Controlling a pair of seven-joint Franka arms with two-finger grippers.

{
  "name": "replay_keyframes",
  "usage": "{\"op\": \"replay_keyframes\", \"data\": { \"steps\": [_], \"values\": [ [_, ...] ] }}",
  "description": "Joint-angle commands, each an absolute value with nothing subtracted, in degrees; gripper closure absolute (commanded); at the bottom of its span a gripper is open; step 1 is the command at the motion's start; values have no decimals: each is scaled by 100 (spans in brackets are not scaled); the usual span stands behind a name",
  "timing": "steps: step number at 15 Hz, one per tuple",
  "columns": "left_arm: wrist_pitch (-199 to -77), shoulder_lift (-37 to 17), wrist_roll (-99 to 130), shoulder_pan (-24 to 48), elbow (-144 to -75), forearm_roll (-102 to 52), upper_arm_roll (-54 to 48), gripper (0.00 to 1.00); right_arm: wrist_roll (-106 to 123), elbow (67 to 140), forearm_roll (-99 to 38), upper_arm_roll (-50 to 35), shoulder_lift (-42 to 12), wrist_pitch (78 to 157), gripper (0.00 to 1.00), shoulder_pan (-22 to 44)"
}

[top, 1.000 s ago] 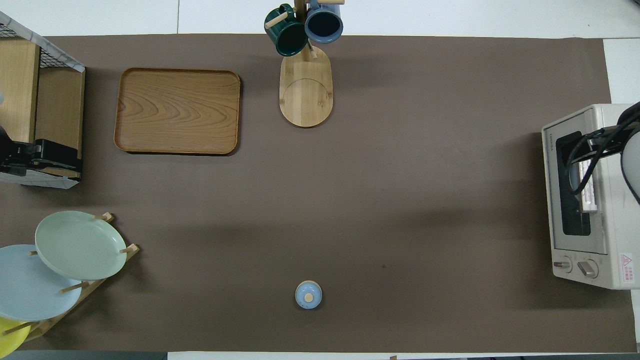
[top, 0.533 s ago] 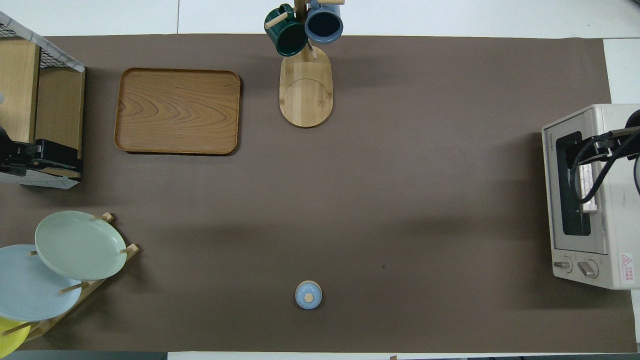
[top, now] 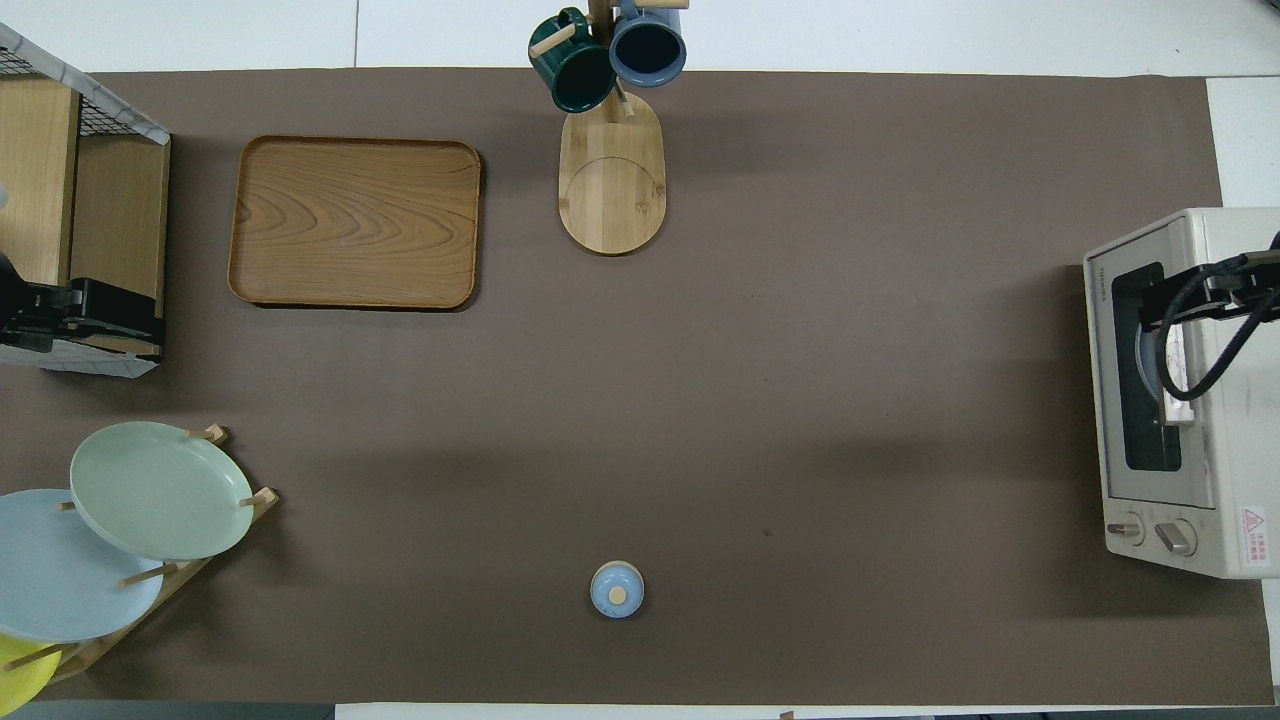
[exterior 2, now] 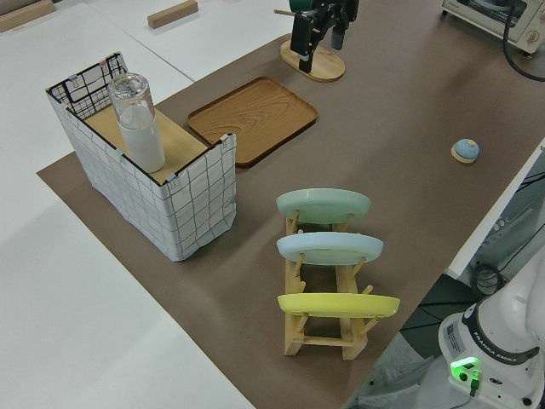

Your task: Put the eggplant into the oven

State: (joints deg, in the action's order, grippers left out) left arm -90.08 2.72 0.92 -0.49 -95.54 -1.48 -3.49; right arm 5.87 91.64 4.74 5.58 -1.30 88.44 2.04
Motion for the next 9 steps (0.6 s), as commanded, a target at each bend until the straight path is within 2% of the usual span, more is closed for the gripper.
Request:
{"op": "replay_keyframes", "data": {
  "steps": [1, 9],
  "values": [
    [-8938, 299, 44, -141, -9510, -53, -422, 0, 440, 9246, 299, 475, -35, 8921, 0, 105],
    [-8938, 299, 44, -141, -9510, -53, -422, 0, 422, 9229, 308, 378, -62, 8886, 0, 35]
  ]
}}
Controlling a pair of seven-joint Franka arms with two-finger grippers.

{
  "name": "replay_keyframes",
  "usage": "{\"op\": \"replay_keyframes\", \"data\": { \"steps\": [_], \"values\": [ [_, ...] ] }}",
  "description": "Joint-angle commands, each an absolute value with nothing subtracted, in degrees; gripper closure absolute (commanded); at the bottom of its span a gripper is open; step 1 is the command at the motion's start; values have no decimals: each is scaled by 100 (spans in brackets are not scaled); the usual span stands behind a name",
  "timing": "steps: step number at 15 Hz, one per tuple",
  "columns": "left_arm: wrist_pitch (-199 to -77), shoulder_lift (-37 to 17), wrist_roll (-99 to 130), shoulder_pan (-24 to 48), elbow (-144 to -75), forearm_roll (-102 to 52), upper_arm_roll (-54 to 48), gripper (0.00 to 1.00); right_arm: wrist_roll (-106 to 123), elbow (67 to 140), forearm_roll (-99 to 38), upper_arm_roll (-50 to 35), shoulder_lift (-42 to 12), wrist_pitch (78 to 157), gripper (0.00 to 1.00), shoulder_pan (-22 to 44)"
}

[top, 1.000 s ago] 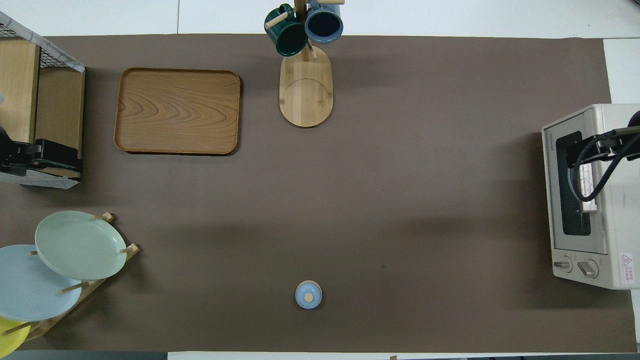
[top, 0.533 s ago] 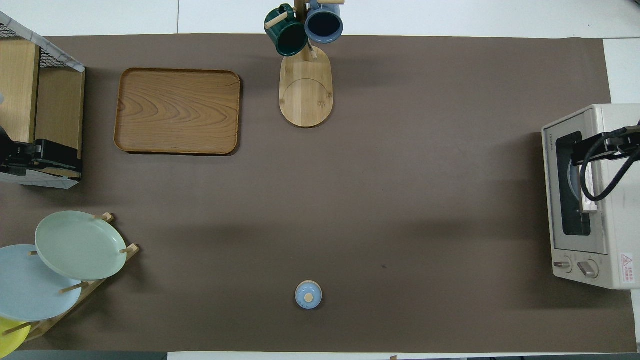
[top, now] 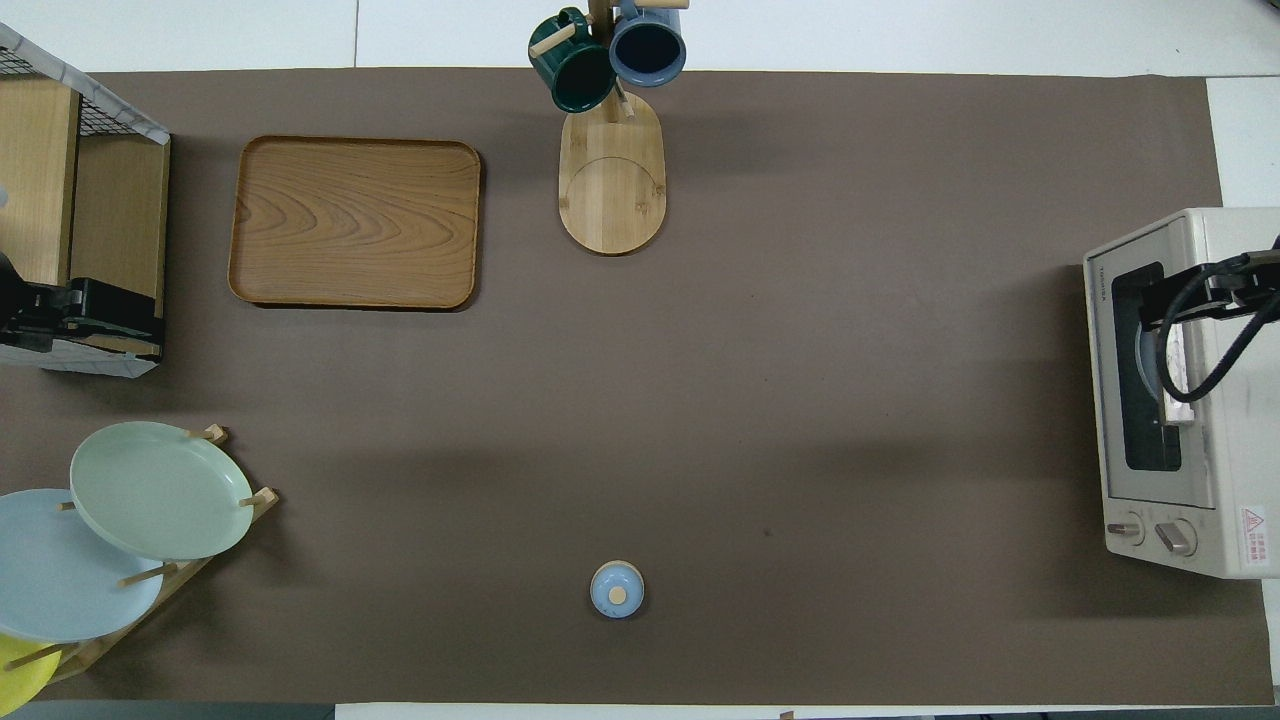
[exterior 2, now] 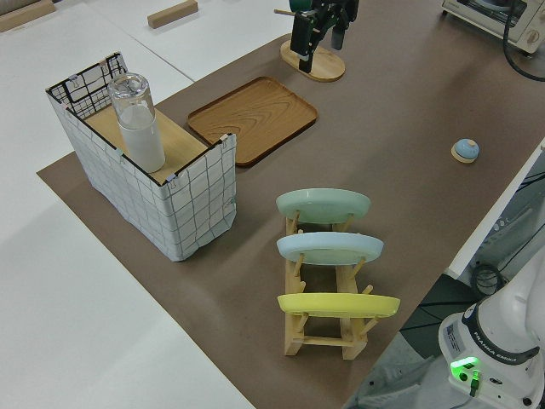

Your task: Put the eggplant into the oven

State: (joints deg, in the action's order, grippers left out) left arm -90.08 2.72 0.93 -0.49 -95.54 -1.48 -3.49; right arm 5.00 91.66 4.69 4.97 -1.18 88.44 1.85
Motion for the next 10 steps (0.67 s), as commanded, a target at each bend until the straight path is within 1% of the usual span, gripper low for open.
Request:
{"op": "replay_keyframes", "data": {
  "steps": [1, 4, 10],
  "values": [
    [-8930, 299, 44, -141, -9510, -53, -422, 0, 422, 9229, 308, 378, -62, 8894, 0, 35],
    [-8938, 290, 44, -141, -9510, -53, -422, 0, 422, 9202, 299, 378, -79, 8903, 0, 35],
    [-8930, 299, 44, -141, -9510, -53, -422, 0, 422, 9167, 299, 212, -123, 8842, 0, -228]
  ]
}}
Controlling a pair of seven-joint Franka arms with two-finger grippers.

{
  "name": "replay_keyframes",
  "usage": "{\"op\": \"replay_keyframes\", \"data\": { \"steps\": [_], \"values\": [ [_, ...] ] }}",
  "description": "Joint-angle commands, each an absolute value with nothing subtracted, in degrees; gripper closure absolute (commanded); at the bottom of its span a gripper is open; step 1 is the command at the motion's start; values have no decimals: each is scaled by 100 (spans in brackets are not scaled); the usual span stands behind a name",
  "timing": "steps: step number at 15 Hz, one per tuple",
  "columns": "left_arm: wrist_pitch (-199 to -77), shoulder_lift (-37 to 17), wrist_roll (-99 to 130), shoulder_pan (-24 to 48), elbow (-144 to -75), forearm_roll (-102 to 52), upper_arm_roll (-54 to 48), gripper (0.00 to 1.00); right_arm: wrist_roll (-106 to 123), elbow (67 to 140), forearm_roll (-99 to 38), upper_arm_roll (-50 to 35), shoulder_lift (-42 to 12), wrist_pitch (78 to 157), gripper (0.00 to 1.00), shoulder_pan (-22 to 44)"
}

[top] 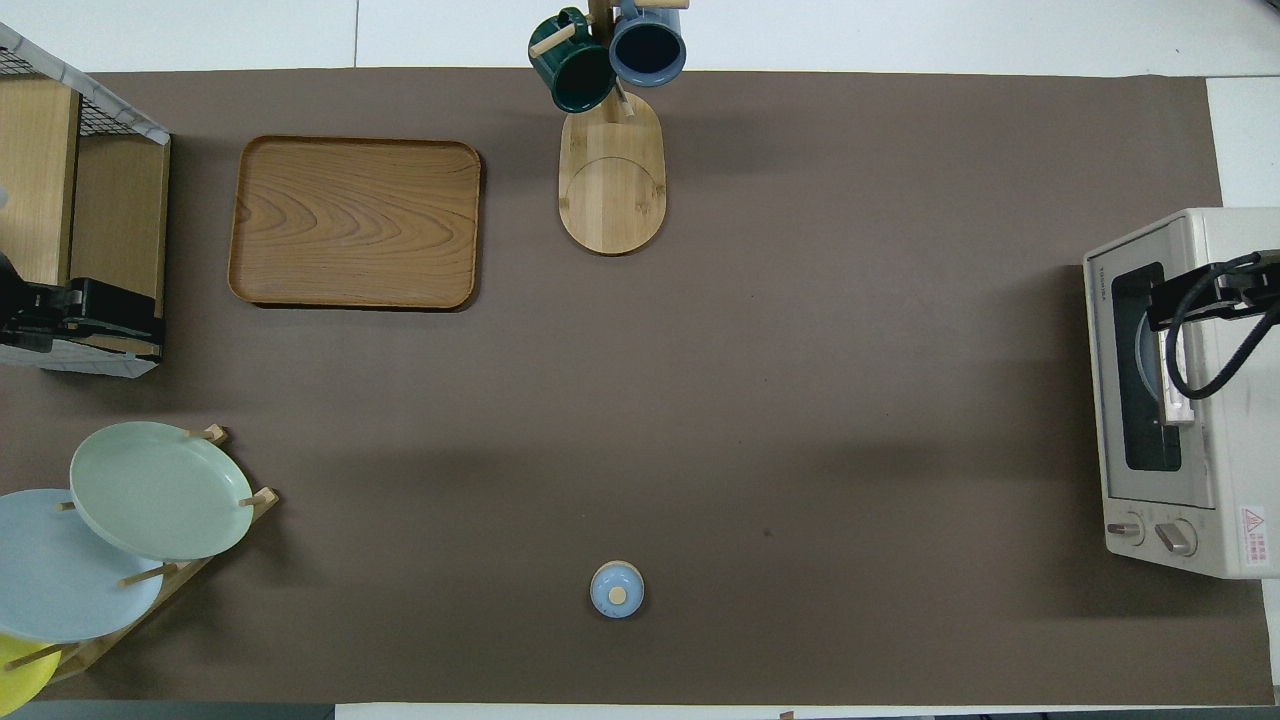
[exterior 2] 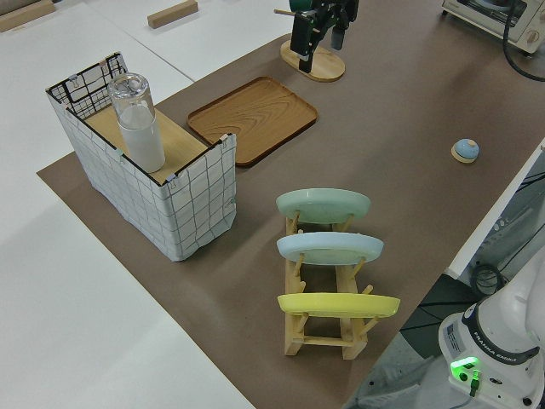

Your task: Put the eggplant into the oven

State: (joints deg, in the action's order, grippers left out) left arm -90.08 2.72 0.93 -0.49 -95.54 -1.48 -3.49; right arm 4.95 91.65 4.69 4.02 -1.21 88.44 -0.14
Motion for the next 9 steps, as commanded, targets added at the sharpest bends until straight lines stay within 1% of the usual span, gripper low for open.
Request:
{"op": "replay_keyframes", "data": {
  "steps": [1, 9],
  "values": [
    [-8938, 299, 44, -141, -9510, -53, -422, 0, 422, 9158, 299, 124, -123, 8842, 0, -324],
    [-8938, 299, 44, -141, -9510, -53, -422, 0, 299, 9053, 185, 88, -158, 8684, 0, -299]
  ]
}}
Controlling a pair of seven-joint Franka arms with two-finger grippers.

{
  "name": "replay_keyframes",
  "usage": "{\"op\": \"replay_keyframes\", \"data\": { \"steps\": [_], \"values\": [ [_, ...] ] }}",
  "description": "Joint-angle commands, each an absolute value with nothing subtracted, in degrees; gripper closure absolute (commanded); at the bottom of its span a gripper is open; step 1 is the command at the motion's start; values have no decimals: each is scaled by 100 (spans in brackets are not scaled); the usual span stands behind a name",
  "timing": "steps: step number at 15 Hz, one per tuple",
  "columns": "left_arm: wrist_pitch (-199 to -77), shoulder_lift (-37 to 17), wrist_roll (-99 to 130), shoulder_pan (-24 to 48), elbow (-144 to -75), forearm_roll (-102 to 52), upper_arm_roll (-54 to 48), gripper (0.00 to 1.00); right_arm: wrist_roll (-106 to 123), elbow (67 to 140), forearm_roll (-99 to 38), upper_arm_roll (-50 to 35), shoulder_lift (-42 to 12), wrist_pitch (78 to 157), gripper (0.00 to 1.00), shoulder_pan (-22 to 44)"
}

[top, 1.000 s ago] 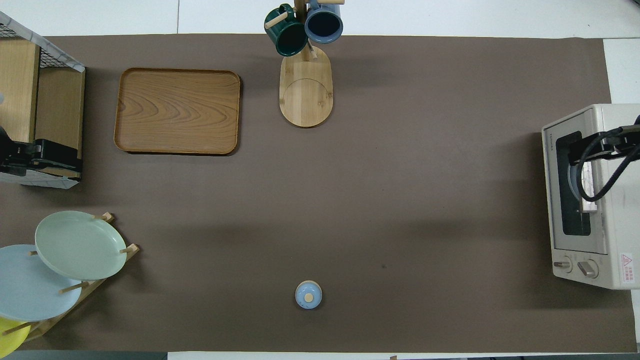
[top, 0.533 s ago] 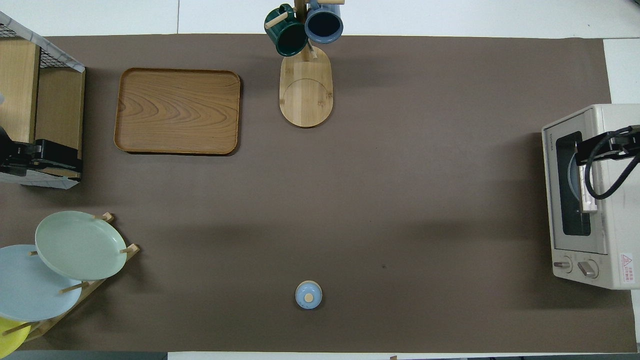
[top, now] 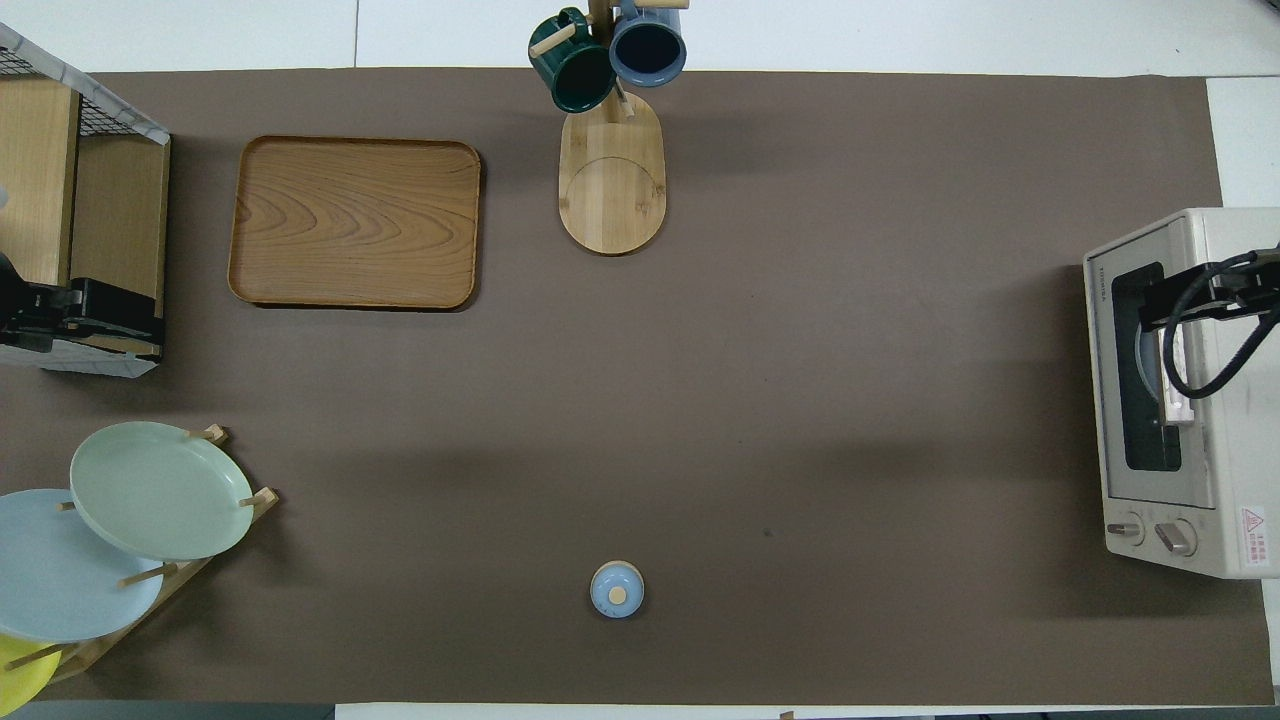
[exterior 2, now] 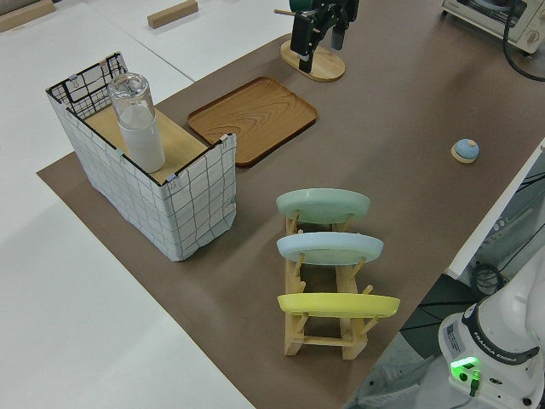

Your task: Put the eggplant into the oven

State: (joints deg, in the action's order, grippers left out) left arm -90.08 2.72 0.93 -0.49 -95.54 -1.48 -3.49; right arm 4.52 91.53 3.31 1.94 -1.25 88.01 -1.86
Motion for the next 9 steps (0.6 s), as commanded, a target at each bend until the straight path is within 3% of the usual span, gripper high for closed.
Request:
{"op": "replay_keyframes", "data": {
  "steps": [1, 9],
  "values": [
    [-8938, 299, 44, -141, -9510, -53, -422, 0, 299, 9053, 167, 88, -167, 8684, 0, -290],
    [-8938, 299, 44, -141, -9510, -53, -422, 0, 290, 8956, -97, 88, -193, 8543, 0, -272]
  ]
}}
